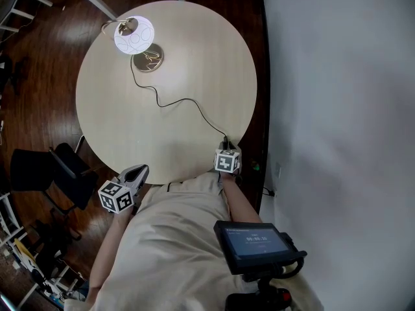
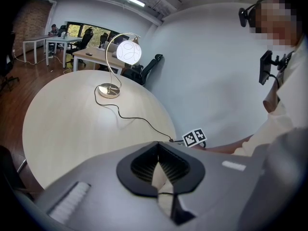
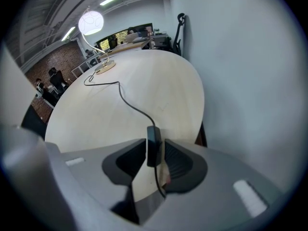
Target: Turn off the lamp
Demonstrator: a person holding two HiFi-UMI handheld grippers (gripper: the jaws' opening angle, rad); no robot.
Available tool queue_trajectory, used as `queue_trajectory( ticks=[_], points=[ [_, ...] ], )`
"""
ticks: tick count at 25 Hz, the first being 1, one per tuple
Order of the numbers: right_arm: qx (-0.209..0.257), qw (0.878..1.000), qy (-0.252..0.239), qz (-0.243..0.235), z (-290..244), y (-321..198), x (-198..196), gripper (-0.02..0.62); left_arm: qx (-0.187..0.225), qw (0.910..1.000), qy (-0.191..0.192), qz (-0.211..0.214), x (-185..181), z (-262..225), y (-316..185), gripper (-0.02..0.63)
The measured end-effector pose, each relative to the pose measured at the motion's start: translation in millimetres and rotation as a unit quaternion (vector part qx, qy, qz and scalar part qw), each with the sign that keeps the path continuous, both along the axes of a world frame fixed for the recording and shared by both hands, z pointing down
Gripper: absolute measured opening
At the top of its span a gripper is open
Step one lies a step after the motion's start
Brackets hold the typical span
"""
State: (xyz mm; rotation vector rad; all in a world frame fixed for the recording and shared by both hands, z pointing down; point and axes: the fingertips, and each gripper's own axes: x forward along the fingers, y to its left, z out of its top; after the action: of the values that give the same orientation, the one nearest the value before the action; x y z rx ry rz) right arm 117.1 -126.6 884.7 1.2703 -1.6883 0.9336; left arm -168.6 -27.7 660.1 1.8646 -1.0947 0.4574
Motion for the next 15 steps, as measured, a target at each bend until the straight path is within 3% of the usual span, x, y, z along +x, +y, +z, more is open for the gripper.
queue_trajectory(
  ticks=[3,15],
  points=[
    [0.000,1.000,0.007,-0.003,0.6,-0.9,-1.7,0.098,0.000,1.0000,0.001,-0.001,-0.3,-0.2,1.4,0.005],
    [0.007,1.000,0.022,-0.013,-1.8,-7.6,-2.6,0.095,0.000,1.0000,0.000,-0.006,-1.5,-0.4,7.7,0.005]
  ],
)
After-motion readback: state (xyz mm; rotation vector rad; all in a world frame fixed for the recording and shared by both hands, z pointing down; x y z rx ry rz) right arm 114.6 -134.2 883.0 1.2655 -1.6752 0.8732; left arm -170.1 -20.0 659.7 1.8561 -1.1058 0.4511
